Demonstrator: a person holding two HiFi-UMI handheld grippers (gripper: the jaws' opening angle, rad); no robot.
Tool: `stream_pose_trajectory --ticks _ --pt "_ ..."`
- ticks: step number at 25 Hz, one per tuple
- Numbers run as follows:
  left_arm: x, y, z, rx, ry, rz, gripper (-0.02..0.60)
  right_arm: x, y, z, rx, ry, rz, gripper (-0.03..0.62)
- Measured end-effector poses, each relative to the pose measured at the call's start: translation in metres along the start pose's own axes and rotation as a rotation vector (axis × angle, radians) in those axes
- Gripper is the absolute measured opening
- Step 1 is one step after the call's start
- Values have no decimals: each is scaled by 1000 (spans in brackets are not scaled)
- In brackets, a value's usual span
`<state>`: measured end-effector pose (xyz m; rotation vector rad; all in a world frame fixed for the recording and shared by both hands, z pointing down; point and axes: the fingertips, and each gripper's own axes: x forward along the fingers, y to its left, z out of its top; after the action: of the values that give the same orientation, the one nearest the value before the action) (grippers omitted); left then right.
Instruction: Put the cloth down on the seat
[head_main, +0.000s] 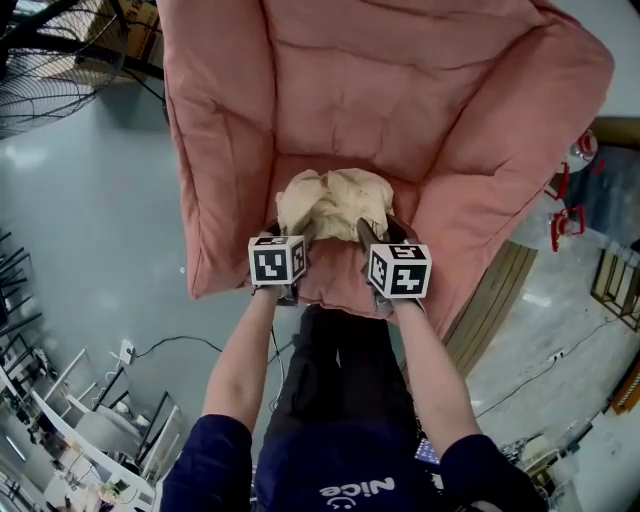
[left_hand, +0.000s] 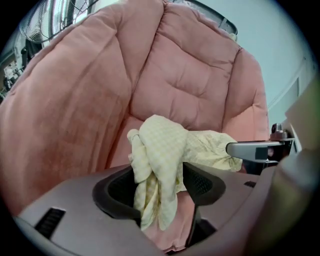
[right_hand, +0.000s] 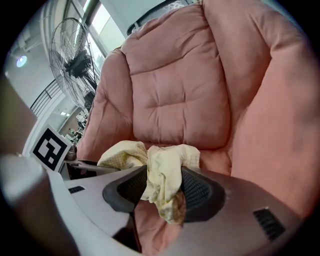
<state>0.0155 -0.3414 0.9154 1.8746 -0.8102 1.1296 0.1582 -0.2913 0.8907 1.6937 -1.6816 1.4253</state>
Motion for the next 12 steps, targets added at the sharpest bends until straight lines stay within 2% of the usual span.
stream_pose_trajectory --ticks 4,12 --pt "-23 3 16 -20 -51 29 319 -15 11 12 -12 -12 15 212" --pt "-103 -23 32 -34 -130 -18 321 -86 49 39 -69 -68 22 216"
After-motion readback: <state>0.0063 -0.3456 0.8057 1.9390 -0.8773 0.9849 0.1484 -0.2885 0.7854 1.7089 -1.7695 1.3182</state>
